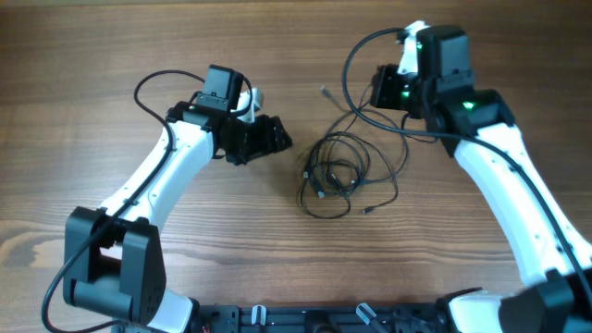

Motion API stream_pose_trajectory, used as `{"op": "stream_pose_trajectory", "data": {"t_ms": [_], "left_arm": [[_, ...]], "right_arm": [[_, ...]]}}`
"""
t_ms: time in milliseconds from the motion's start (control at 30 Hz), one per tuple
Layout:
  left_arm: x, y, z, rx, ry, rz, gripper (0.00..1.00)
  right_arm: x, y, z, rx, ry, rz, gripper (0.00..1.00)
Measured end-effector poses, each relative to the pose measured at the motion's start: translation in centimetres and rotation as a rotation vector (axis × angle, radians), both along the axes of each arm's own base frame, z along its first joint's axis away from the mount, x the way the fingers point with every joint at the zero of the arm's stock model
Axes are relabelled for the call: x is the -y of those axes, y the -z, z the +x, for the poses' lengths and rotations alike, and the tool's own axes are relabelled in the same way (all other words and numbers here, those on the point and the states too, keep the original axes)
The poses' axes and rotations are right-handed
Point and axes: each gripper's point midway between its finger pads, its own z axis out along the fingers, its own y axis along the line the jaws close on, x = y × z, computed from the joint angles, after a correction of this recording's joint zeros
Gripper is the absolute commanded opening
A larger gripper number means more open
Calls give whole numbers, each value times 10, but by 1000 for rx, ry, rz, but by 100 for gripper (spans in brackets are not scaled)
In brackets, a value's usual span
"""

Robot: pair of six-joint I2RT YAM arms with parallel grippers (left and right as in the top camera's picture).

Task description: Untangle cables

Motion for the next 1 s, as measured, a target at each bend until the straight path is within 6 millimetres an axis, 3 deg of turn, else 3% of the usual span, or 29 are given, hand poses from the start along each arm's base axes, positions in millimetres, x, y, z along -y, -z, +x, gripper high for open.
{"op": "stream_pose_trajectory", "data": {"t_ms": [100,133,167,300,567,600,633,700,767,833,900,933,1000], "left_arm": [[9,4,-19,-43,60,23,80],[13,5,-26,-55,79,31,80],[18,6,-30,-59,99,35,79],[51,6,-50,-33,211,53,80],[85,16,-80,-33,163,192,61],[89,16,-81,-27,151,191,59],[97,14,-81,-8,148,184,54],[116,10,-81,40,156,156,53],[139,5,-89,85,190,118,39],[158,0,-96,114,187,90,36],[156,5,-100,64,79,112,27],[149,16,-107,19,47,160,29],[137,32,-102,-40,-116,214,33]], "right_arm": [[-9,20,2,-56,-32,24,45],[-11,25,4,-70,-38,41,63],[-12,27,5,-76,-45,55,74],[-3,25,11,-90,-50,133,96],[68,41,4,-219,110,179,98],[73,42,3,-228,122,180,95],[77,44,1,-241,136,181,86],[81,45,-1,-257,150,184,75],[80,47,-4,-271,147,184,74],[80,47,-4,-271,145,183,74],[80,47,-4,-272,145,183,74],[80,47,-5,-273,146,183,74],[80,49,-7,-290,152,186,74]]}}
